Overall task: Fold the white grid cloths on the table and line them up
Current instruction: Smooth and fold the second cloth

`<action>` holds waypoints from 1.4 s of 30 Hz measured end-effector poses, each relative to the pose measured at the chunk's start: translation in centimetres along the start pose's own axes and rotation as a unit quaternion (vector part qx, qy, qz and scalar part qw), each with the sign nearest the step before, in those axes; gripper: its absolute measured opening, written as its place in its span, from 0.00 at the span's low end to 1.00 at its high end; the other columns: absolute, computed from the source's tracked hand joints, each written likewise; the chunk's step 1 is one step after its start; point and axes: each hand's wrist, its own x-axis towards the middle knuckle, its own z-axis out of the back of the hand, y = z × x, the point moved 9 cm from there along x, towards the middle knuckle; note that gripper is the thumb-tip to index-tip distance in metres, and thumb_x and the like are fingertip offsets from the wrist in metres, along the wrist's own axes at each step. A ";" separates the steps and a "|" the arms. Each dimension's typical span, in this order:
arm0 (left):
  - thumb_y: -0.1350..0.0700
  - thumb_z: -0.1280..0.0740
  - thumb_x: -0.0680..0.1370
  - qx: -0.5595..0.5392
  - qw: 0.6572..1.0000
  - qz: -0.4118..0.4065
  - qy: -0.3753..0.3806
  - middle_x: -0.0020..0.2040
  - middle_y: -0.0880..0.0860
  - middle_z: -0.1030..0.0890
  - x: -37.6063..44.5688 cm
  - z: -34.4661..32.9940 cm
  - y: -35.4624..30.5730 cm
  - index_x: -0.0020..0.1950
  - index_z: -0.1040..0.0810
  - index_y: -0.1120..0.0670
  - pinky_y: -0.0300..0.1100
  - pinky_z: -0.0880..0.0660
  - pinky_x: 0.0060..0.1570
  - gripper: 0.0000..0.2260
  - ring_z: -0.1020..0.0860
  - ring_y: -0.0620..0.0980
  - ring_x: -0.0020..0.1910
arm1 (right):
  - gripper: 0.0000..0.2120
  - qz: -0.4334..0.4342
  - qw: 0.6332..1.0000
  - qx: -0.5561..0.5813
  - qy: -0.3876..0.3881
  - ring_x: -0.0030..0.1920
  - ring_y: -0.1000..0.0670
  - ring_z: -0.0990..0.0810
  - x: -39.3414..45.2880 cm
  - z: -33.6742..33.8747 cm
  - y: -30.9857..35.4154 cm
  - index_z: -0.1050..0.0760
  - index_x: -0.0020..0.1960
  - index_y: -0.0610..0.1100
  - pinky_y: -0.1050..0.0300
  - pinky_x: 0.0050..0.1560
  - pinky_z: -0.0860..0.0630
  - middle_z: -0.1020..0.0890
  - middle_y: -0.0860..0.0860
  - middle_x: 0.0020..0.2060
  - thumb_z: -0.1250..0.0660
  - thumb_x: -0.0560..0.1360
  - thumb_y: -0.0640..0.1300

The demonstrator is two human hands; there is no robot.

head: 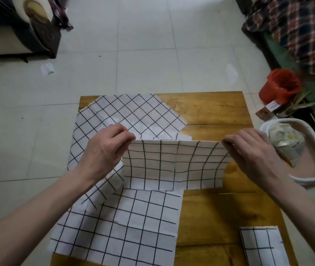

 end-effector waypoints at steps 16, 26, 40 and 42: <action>0.64 0.26 0.78 0.104 0.990 -0.066 -0.073 0.54 0.52 0.12 -6.3 1.2 -1.8 0.57 0.12 0.57 0.48 0.18 0.49 0.09 0.13 0.53 0.50 | 0.12 -0.002 0.999 -0.026 -0.038 0.50 0.41 0.18 -5.2 0.4 3.1 0.14 0.58 0.40 0.45 0.58 0.25 0.15 0.42 0.49 0.28 0.76 0.37; 0.76 0.17 0.51 0.094 0.989 0.023 0.110 0.55 0.57 0.12 -14.3 -9.0 -1.0 0.57 0.13 0.59 0.51 0.15 0.46 0.35 0.12 0.56 0.49 | 0.28 -0.109 0.985 -0.014 0.137 0.54 0.41 0.18 -12.0 -9.8 3.5 0.15 0.60 0.46 0.44 0.57 0.25 0.15 0.44 0.56 0.16 0.62 0.34; 0.53 0.41 0.85 0.082 0.978 0.112 0.156 0.80 0.61 0.34 -18.9 -13.0 -6.4 0.81 0.35 0.62 0.54 0.37 0.79 0.26 0.35 0.56 0.80 | 0.21 -0.216 0.969 0.049 0.110 0.73 0.42 0.27 -14.7 -11.0 8.0 0.27 0.75 0.41 0.42 0.71 0.28 0.24 0.43 0.72 0.39 0.84 0.47; 0.48 0.44 0.86 0.058 0.976 0.109 0.179 0.84 0.59 0.41 -18.5 -14.0 -8.4 0.84 0.42 0.61 0.52 0.43 0.80 0.29 0.43 0.54 0.84 | 0.27 -0.171 0.973 0.085 0.130 0.81 0.46 0.37 -13.9 -11.4 12.0 0.37 0.81 0.42 0.44 0.78 0.38 0.34 0.45 0.80 0.45 0.86 0.52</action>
